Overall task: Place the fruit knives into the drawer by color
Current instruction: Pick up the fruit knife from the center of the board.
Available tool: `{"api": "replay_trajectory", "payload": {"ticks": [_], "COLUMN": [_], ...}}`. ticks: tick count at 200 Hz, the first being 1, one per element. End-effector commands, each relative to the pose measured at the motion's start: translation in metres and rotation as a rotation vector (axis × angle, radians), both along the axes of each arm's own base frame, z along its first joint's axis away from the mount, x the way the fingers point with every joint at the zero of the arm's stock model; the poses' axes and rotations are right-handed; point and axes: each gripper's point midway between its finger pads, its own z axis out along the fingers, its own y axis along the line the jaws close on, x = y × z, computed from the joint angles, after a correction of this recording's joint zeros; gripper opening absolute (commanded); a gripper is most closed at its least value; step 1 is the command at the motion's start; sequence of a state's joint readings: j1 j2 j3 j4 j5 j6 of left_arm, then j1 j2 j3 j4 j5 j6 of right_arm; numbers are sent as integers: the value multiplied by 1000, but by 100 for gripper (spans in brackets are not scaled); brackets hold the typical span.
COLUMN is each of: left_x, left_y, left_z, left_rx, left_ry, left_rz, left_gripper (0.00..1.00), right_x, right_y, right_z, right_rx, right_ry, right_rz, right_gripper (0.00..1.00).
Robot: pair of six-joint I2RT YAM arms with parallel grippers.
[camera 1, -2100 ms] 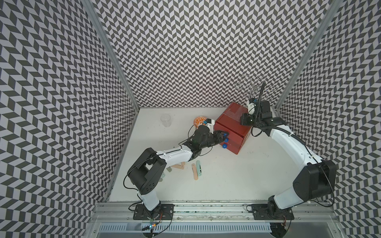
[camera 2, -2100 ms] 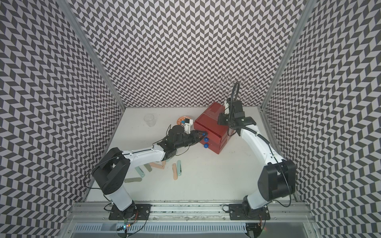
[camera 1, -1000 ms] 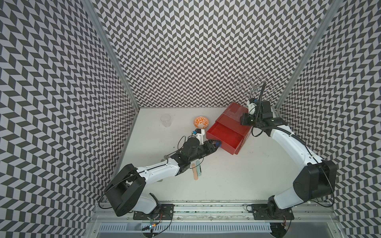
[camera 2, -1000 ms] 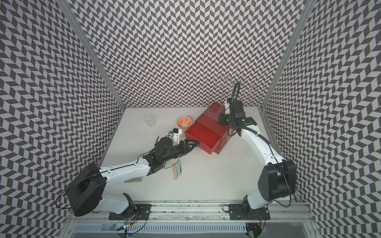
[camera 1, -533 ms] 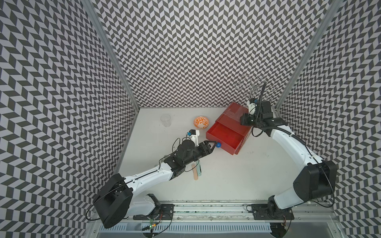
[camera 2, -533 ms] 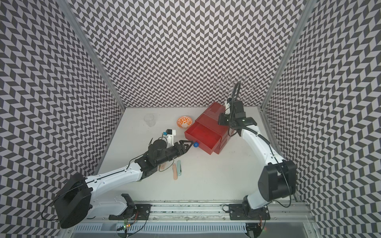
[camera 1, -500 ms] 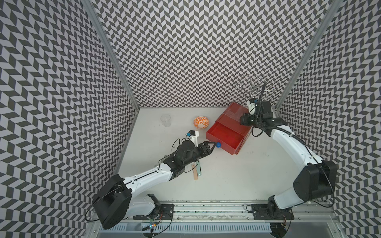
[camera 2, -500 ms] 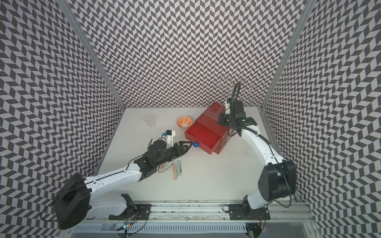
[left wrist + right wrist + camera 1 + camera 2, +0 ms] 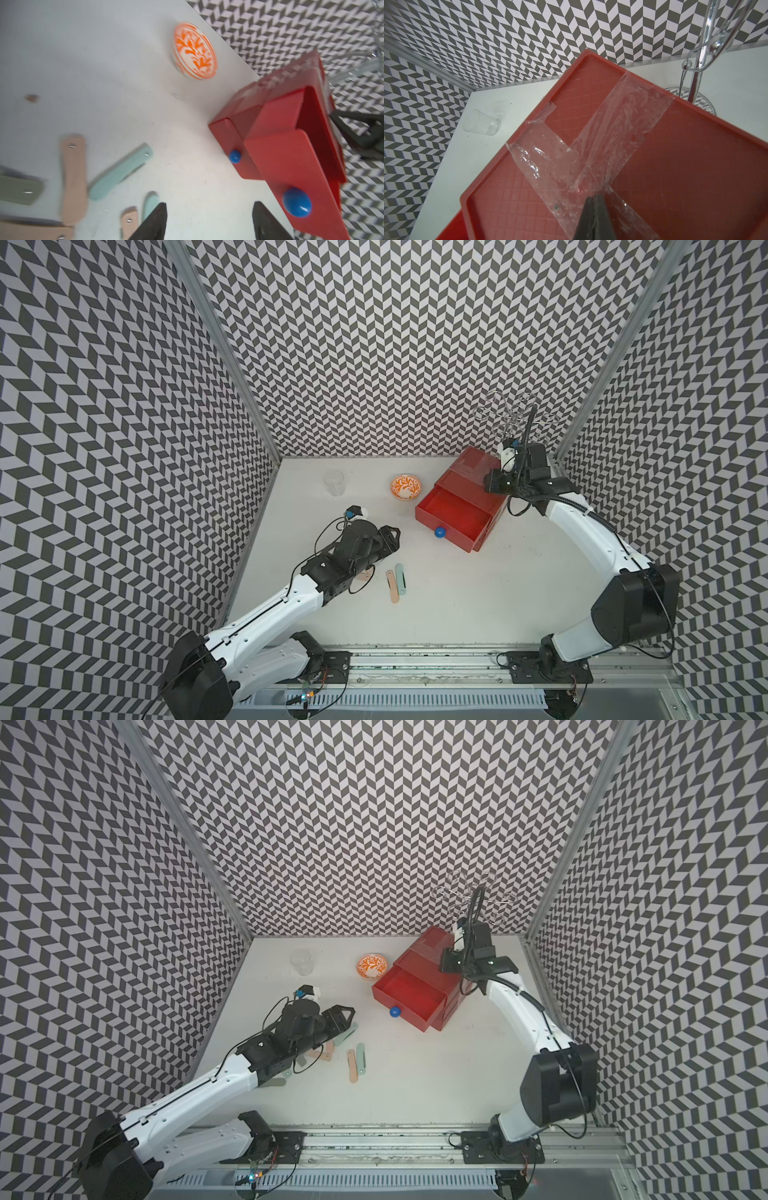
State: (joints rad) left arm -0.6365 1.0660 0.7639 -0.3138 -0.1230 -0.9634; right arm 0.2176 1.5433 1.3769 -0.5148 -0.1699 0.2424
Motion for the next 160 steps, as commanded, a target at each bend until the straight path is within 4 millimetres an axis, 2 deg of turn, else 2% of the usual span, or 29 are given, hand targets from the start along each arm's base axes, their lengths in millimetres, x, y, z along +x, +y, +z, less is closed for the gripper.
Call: {"api": "replay_trajectory", "payload": {"ticks": [1,17,42,67,92,160], "left_x": [-5,3,15,23,30,31], "left_y": [36,41,34,22,21,5], "left_z": [-32,-43,-57,-65,-74,-102], "left_rx": [208,304,430,473,529,550], "left_ry": [168,221,280,285,296,295], "left_rz": [-11,-70,-189,-295,-339,-473], "left_gripper": [66,65,65,65,65,64], "right_x": [-21,-22,-22,-22,-22,-22], "right_y": [-6,-7,-7,-7,-6,-3], "right_z": [-26,-27,-27,-28,-28,-32], "right_rx": [-36,-39,-39,-38,-36,-34], "right_ry": [106,109,108,110,108,115], "right_rz": [5,3,2,3,6,24], "right_gripper": [0,0,0,0,0,0]}}
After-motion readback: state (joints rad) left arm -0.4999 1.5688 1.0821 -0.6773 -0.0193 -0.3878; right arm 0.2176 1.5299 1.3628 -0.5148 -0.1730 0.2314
